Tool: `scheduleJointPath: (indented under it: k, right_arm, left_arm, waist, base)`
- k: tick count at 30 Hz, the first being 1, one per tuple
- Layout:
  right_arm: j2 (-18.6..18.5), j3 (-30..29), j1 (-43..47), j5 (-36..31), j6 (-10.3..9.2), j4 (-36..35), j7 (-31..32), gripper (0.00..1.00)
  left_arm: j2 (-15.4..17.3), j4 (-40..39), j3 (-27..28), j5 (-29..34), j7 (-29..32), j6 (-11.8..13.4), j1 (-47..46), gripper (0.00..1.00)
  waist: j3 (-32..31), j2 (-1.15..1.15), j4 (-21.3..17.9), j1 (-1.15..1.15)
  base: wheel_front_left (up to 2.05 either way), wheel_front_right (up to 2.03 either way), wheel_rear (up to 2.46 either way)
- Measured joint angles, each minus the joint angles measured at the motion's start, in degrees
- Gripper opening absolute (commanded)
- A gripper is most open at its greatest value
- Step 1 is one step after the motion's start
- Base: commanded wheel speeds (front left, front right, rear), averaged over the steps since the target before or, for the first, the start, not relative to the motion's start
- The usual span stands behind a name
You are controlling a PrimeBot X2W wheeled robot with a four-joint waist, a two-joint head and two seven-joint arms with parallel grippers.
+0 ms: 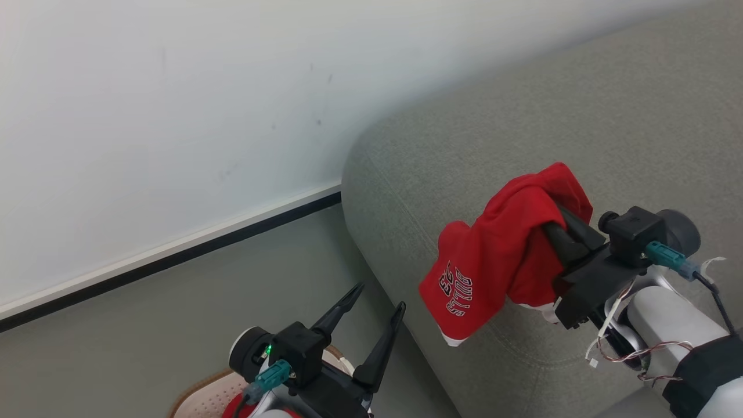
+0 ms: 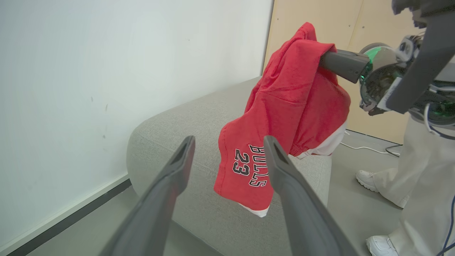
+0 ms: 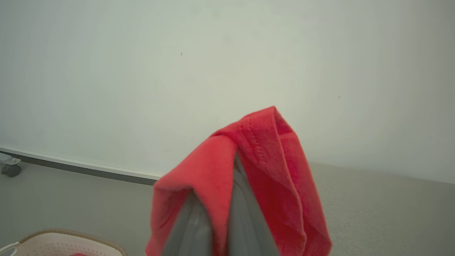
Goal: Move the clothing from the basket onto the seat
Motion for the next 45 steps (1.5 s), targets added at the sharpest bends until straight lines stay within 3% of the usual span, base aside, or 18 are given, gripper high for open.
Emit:
scheduleJointPath:
  k: [8,14,28,38,45]
  right_arm:
    - [-2.24,-2.9,-0.14,-0.03,-1.0,-1.63,0.0,0.0]
    - [-2.34,-5.16,-7.72,-0.03,-0.85,-0.75,0.0,0.0]
    - [-5.09,-13.84,-29.75,1.64,0.03,8.58,0.48,0.0]
    - [-8.18,-16.8,-33.85,1.99,-1.01,17.26,0.49,0.0]
    - [-7.09,-18.19,-34.82,2.97,-2.76,20.62,0.46,0.0]
  left_arm:
    - [-0.37,-1.9,-1.12,1.6,-0.01,0.49,-0.14,1.0]
    - [0.71,-4.01,-1.1,3.01,0.67,1.2,-2.41,1.0]
    - [3.2,-10.12,-0.57,6.6,2.83,2.01,-8.06,1.0]
    - [4.42,-15.92,-1.21,10.14,5.39,2.45,-12.21,1.0]
    - [6.47,-18.82,-0.99,12.35,7.43,2.94,-13.83,1.0]
  waist:
    - [2.85,0.0,-2.67,0.0]
    - [7.16,0.0,-2.46,0.01]
    - [17.12,0.01,2.29,0.01]
    - [25.15,0.01,5.78,0.02]
    - [31.05,0.01,6.61,0.02]
  base:
    - [0.0,0.0,0.0]
    - [0.0,0.0,0.0]
    - [0.0,0.0,0.0]
    - [0.0,0.0,0.0]
    - [0.0,0.0,0.0]
